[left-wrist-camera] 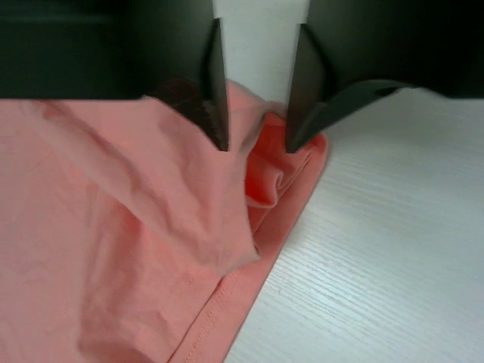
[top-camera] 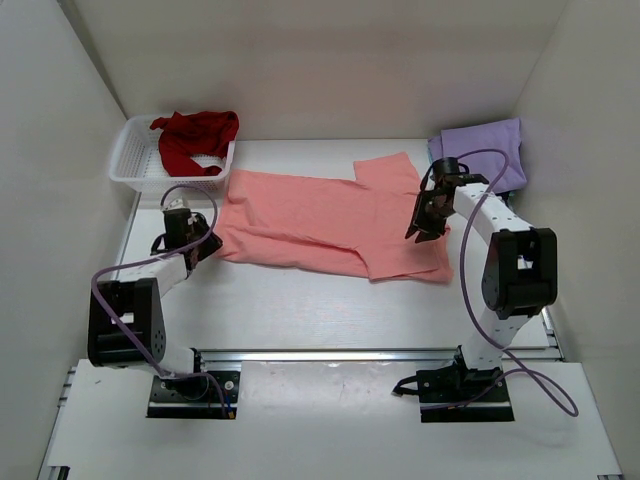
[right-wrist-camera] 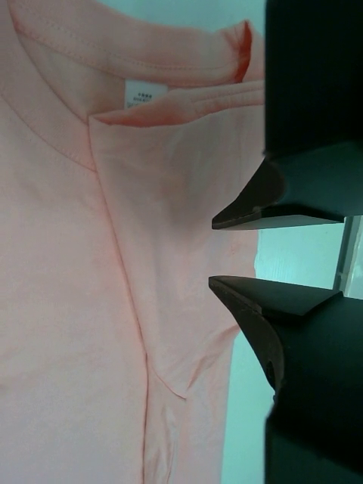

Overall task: Fold and stack the t-shirts
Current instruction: Fold the flattened tshirt in 1/3 of the way

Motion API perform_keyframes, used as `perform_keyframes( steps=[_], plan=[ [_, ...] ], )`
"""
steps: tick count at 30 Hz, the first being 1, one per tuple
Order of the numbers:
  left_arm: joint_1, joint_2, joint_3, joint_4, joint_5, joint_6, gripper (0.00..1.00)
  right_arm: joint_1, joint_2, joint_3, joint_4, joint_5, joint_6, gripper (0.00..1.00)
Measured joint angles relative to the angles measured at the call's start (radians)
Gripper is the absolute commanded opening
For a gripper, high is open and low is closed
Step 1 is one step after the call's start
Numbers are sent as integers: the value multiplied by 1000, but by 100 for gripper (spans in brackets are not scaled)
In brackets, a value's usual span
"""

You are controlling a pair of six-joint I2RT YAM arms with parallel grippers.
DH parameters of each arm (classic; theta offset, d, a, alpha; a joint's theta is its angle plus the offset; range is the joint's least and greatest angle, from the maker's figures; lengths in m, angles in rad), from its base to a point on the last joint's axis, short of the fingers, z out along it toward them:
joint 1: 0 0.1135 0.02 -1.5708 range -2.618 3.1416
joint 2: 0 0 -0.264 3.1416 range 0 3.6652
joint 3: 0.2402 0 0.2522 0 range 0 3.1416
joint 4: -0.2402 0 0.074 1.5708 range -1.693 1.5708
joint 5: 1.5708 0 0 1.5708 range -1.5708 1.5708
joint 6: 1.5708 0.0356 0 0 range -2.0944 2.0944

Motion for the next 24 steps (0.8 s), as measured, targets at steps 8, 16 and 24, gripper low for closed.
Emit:
perform_keyframes(
  steps=[8, 16, 24],
  plan=[
    [-6, 145, 66, -40, 29, -27, 0, 38, 27, -86, 72, -27, -8, 26],
    [11, 21, 29, -169, 7, -36, 0, 61, 57, -136, 71, -20, -19, 28],
    [18, -60, -29, -262, -19, -24, 0, 55, 51, -187, 57, -14, -18, 28]
  ],
)
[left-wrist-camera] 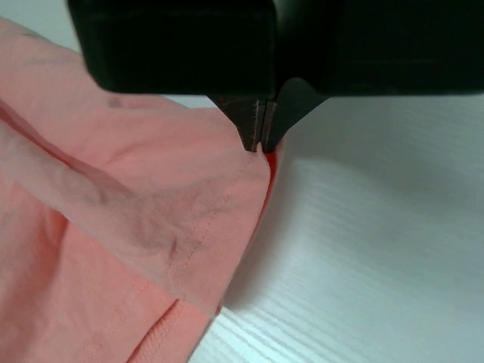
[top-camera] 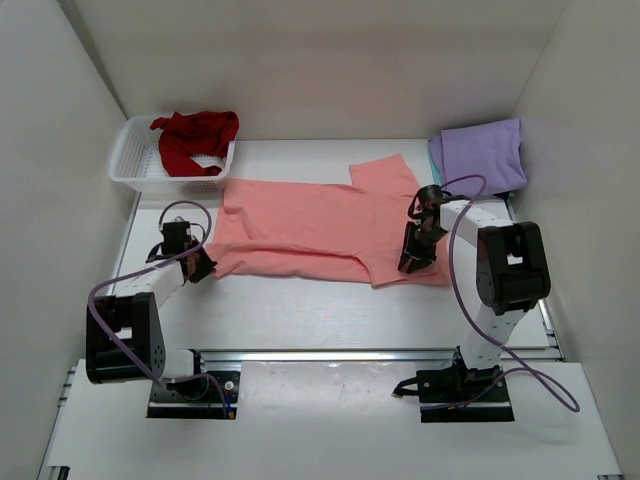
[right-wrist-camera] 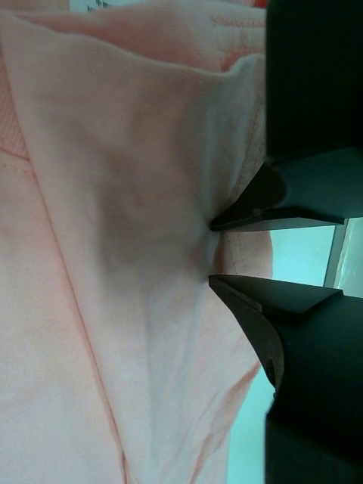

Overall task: Fold and stack the t-shirts
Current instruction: Fold the flattened tshirt in 1/3 of the way

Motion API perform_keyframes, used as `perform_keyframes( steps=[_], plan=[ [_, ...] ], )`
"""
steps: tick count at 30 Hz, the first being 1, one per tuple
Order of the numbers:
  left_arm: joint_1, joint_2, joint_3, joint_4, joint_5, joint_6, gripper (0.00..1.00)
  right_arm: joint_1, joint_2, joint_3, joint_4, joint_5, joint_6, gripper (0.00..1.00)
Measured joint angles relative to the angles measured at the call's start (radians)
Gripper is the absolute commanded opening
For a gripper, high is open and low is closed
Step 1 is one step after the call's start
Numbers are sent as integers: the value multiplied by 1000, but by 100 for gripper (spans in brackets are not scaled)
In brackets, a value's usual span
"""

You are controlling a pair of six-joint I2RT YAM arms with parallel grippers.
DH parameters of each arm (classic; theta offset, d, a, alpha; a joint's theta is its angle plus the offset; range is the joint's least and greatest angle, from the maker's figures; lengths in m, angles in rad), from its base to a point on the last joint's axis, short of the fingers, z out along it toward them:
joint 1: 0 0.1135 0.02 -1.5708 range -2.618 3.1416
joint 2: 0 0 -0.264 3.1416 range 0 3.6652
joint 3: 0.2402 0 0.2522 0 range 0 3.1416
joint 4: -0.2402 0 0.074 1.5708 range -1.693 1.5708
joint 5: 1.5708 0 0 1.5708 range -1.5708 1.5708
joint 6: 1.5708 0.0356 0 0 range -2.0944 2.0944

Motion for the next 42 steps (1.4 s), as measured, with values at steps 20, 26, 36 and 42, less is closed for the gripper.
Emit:
perform_keyframes(
  steps=[20, 26, 36, 42],
  plan=[
    [-8, -323, -19, -278, -208, 156, 59, -111, -174, -209, -98, 31, -56, 26],
    [-9, -300, -2, -256, -196, 167, 54, -103, -185, -216, -102, 35, -74, 26],
    [-42, -15, 61, 33, 16, 92, 40, -32, -149, -138, -100, 22, -73, 26],
    [-94, 119, 150, 136, 73, 78, 47, -7, -88, -107, -100, 9, -70, 25]
  ],
)
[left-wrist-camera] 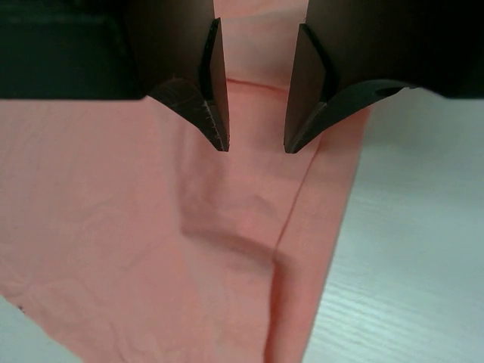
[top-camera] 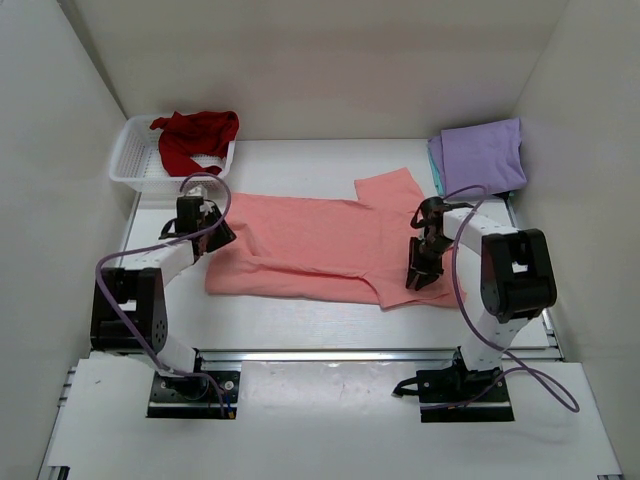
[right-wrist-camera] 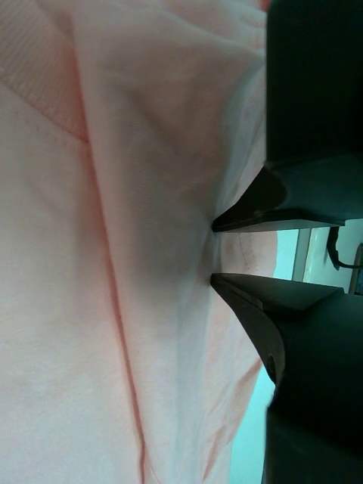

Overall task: Fold and stack the t-shirts
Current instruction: Fold the flattened tshirt in 1/3 of the way

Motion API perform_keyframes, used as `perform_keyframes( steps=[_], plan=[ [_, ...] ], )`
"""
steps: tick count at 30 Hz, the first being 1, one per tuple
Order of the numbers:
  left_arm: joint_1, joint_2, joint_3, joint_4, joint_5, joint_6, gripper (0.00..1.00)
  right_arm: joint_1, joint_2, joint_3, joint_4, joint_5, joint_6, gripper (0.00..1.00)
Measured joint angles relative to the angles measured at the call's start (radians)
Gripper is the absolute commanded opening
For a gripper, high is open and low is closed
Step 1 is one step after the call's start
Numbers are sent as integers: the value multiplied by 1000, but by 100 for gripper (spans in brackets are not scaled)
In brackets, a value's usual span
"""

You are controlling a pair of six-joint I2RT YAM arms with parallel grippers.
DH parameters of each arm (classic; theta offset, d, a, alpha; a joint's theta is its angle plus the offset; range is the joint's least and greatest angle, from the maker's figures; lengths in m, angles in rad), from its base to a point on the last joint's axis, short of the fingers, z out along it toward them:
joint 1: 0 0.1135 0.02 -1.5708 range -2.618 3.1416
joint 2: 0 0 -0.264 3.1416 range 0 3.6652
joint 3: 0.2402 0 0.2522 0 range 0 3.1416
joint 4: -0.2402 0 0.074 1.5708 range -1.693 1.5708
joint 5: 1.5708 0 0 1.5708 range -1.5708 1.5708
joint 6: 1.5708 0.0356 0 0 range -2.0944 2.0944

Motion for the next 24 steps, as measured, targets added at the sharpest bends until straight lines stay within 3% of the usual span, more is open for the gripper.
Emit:
perform_keyframes(
  steps=[14, 21, 24],
  plan=[
    [-67, 152, 79, -14, -78, 46, 46, 2, 64, 57, -34, -24, -5, 25],
    [-72, 160, 126, -82, -151, 64, 36, 2, 72, 65, -38, -31, -6, 26],
    [-73, 170, 138, -112, -171, 71, 44, 2, 76, 69, -41, -35, -8, 25]
  ],
)
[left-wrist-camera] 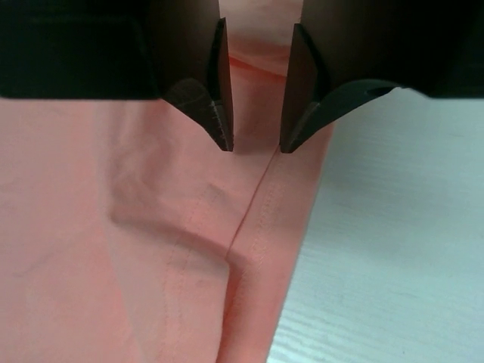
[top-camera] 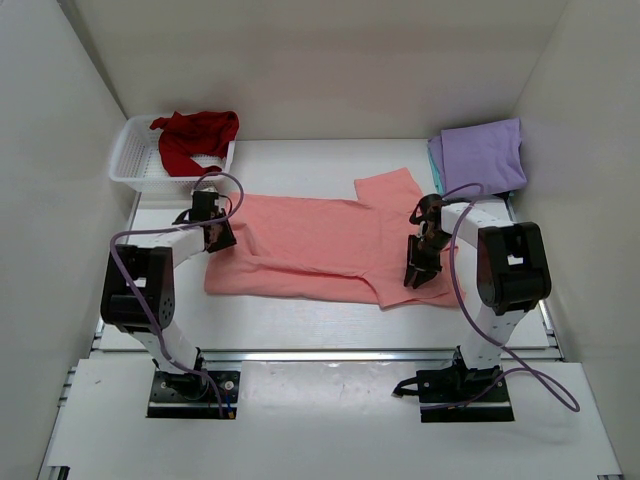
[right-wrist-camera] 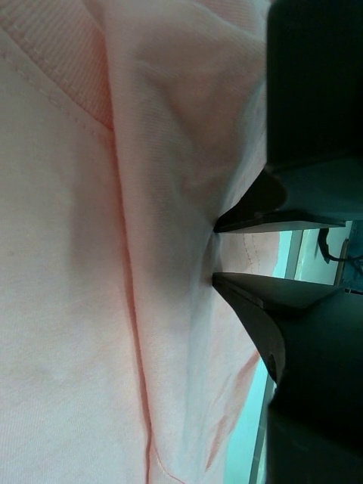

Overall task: Fold and stack the t-shirts
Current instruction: Fold the flattened tshirt in 1/3 of the way

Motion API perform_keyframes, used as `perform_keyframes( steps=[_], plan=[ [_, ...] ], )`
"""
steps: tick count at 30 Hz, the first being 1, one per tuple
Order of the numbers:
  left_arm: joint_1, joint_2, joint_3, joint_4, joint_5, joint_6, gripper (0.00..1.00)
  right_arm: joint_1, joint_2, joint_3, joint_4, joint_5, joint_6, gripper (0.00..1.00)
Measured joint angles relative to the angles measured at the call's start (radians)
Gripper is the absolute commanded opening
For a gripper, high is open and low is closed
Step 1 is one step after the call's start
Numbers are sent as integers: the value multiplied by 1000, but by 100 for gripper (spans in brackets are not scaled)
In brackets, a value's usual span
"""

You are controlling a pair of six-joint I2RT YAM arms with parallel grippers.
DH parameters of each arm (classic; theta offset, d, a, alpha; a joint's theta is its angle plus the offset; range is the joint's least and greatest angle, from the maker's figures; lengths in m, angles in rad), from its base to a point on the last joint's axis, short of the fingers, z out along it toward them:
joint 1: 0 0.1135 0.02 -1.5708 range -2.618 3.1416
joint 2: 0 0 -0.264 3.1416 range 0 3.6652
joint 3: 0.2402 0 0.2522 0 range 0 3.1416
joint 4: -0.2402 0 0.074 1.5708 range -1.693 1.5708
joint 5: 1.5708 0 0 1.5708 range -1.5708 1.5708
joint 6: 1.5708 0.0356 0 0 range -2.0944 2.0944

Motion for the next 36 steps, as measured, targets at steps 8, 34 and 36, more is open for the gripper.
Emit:
perform_keyframes(
  steps=[8, 34, 36],
  plan=[
    [-25, 34, 34, -80, -40, 21, 30, -1, 1, 1, 0, -7, 0, 25],
    [48, -58, -25, -177, -52, 37, 38, -26, -7, -15, 14, -17, -2, 24],
    [50, -81, -15, -194, -52, 34, 40, -20, -10, -13, 10, -5, -5, 25]
  ],
)
